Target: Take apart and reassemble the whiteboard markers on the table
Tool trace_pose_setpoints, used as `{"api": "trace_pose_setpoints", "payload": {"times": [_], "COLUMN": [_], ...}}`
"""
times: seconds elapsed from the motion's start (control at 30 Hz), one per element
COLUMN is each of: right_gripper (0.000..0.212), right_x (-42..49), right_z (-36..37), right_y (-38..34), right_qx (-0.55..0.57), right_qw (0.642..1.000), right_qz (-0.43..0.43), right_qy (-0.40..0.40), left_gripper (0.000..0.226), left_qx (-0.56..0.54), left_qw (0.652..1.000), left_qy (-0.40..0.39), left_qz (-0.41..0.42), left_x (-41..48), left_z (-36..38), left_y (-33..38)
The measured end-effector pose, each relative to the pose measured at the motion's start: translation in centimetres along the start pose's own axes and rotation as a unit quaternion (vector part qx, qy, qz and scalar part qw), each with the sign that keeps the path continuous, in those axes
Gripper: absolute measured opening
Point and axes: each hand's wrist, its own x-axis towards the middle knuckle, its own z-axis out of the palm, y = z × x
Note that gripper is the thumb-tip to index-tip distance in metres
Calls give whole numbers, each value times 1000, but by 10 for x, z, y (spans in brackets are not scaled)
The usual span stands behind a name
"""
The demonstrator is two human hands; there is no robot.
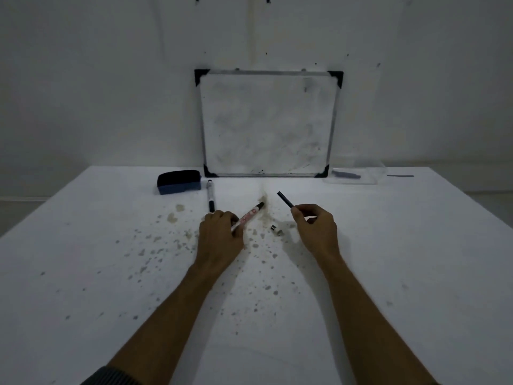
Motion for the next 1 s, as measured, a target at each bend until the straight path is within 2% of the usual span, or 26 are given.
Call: {"api": "trace_pose_setpoints", "payload": {"times": [0.07, 0.13, 0.3, 0.43, 0.5, 0.67, 0.73, 0.87, 0.93, 1.0], "right_gripper": [19, 20, 8, 13, 16, 19, 25, 29, 34, 37], "right_x": [-2, -4, -1, -4, -5, -5, -4, 16, 28, 34], "right_z": [1, 0, -3, -1, 0, 5, 9, 15, 20, 26], "right_y": [-2, -2, -7, -13, -16, -17, -17, -20, -22, -18], "right_qx": [-5, 7, 88, 163, 197, 265, 311, 350, 345, 339], "right_qw": [1000, 1000, 996, 986, 980, 962, 946, 927, 928, 931], "right_qz": [-6, -10, -28, -17, -1, 53, 76, 121, 130, 126], "right_qy": [-3, -2, -7, -26, -37, -47, -48, -52, -52, -50], "left_gripper": [23, 26, 16, 19, 22, 37, 36, 33, 38, 42], "left_qx": [-74, -199, -468, -628, -662, -637, -625, -574, -527, -496], "left_qw": [997, 976, 860, 758, 730, 735, 738, 779, 811, 828], "left_qy": [10, 23, 86, 18, -30, -136, -163, -172, -182, -201], "left_qz": [-24, -80, -184, -176, -167, -188, -194, -184, -176, -164], "left_x": [1, 4, 28, 49, 56, 50, 47, 47, 48, 48], "left_z": [-6, -18, -43, -45, -42, -19, -13, -7, -3, -1], "left_y": [4, 11, 25, 24, 22, 8, 6, 10, 8, 5]}}
